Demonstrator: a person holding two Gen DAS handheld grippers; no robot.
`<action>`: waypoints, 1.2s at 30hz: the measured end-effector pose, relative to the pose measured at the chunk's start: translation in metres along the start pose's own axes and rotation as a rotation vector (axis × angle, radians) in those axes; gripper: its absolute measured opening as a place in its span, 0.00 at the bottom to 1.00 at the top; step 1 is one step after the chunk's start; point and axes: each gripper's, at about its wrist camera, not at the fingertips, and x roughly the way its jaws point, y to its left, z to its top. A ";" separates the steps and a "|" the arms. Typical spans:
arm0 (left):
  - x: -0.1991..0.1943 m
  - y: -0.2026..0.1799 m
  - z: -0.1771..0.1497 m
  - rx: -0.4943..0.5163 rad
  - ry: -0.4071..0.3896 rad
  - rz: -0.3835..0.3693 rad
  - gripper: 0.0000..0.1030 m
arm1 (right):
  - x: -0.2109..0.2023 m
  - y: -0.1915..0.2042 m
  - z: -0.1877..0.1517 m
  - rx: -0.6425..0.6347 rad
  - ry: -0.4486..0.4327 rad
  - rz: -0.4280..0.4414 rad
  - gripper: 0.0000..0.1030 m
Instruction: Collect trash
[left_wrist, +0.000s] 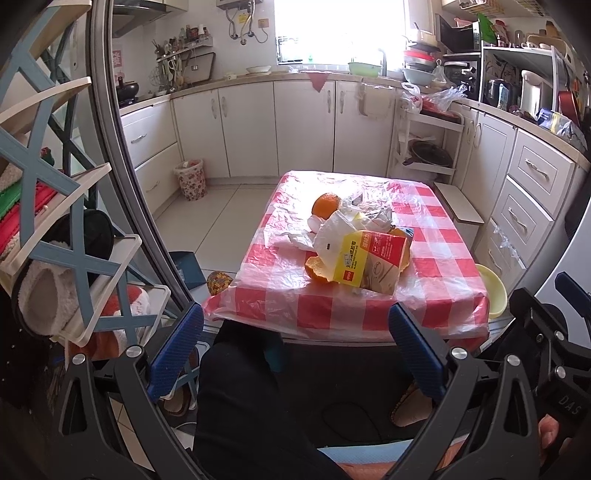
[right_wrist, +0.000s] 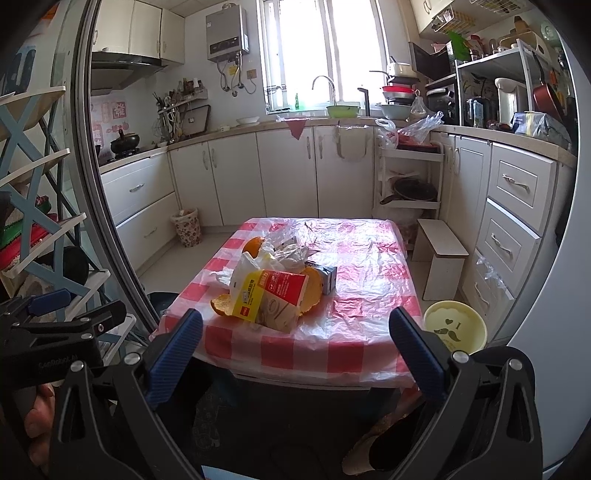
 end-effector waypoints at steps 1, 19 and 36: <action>0.000 0.000 0.000 0.002 0.001 0.001 0.94 | 0.000 0.000 0.000 0.001 0.001 -0.001 0.94; 0.000 0.000 0.001 0.004 0.003 0.003 0.94 | 0.000 0.001 0.000 -0.009 -0.001 0.001 0.94; 0.026 0.016 0.006 -0.011 0.027 0.021 0.94 | 0.028 -0.008 0.013 -0.043 -0.001 0.019 0.94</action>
